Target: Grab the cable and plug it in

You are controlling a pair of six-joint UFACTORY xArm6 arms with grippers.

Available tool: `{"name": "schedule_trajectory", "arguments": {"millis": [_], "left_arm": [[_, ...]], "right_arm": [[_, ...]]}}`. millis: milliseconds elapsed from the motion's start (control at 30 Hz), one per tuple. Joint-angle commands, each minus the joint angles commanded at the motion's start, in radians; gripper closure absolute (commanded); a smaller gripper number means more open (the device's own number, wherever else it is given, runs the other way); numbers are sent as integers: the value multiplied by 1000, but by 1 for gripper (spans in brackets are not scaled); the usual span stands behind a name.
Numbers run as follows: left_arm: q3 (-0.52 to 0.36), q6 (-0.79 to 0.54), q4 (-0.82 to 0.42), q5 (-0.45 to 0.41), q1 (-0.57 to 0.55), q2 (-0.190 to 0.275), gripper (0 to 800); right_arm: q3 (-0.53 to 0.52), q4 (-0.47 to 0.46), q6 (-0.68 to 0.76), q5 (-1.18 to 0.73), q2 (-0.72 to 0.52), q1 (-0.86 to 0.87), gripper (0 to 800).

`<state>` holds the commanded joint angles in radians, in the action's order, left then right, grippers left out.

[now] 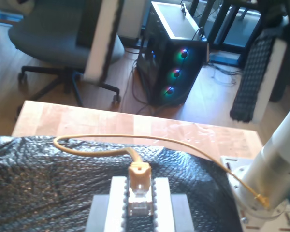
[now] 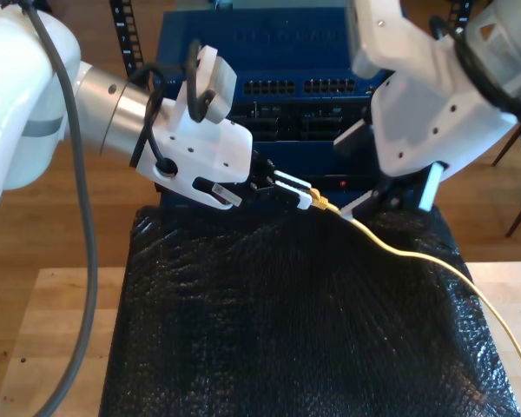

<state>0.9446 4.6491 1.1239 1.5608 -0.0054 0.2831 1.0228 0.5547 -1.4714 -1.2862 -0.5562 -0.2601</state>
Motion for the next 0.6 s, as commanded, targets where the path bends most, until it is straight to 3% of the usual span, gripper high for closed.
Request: {"name": "schedule_trajectory", "arguments": {"millis": [233, 600], "left_arm": [[3, 41, 110, 91, 51, -23, 797], [11, 83, 187, 186, 117, -44, 797]], "right_arm": [[-2, 2, -83, 28, -66, -2, 32], [-55, 5, -147, 118, -146, -3, 33]]}}
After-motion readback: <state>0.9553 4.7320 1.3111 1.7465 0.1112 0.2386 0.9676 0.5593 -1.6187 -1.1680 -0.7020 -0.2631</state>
